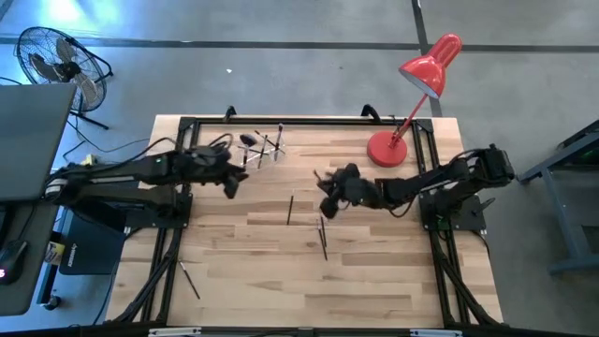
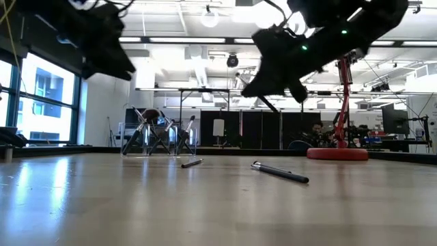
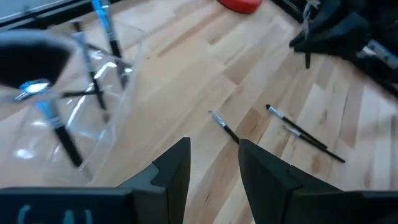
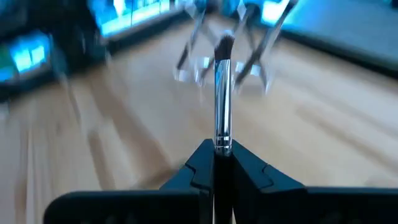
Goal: Put items in baskets/containers
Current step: Put the eyeshadow brush into the transparent organizer
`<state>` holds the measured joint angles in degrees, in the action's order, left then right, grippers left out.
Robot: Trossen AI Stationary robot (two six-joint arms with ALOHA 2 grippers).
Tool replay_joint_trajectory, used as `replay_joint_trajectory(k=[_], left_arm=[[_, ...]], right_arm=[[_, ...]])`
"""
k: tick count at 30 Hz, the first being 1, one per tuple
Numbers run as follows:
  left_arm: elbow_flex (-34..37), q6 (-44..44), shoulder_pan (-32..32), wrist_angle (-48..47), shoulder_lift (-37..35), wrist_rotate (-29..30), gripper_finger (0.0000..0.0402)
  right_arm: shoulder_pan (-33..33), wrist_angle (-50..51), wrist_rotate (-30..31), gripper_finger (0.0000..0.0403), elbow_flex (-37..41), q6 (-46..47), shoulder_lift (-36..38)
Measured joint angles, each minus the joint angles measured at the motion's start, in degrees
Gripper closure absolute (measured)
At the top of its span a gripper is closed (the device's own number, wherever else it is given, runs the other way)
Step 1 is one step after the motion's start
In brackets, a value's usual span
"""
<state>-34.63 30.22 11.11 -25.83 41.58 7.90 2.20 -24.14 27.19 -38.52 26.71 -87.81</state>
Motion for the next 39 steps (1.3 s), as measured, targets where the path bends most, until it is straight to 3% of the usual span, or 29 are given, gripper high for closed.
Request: replay_joint_trajectory(k=[5, 9, 15, 20, 29, 34, 39], left_arm=[[3.1, 1.8, 0.0, -1.4, -7.7, 2.0, 0.0268], [3.8, 1.7, 0.1, -3.1, -11.9, 5.7, 0.0268], [4.0, 2.5, 0.1, -6.5, -15.7, 8.1, 0.0268], [4.0, 3.1, 0.1, -7.4, -17.0, 9.0, 0.0268], [4.0, 4.5, 0.1, -7.5, -17.1, 9.3, 0.0268], [4.0, 6.2, 0.1, -7.8, -17.1, 9.4, 0.0268], [4.0, 7.9, 0.1, -9.2, -17.1, 8.0, 0.0268]], right_arm=[[-5.5, -10.0, -1.6, 0.0384, -0.5, -3.7, -0.4], [-10.1, -11.8, -6.2, 0.0384, -6.5, -7.9, -4.3], [-15.1, -12.7, -16.3, 0.0384, -20.5, -11.8, -17.4], [-18.3, -22.3, -24.3, 0.0384, -29.1, -12.1, -28.4], [-21.2, -30.7, -33.5, 0.0384, -44.7, -8.1, -44.2], [-21.2, -30.1, -34.2, 0.0382, -52.7, -7.3, -50.5], [-22.1, -29.7, -33.6, 0.0384, -54.5, -9.8, -51.1]])
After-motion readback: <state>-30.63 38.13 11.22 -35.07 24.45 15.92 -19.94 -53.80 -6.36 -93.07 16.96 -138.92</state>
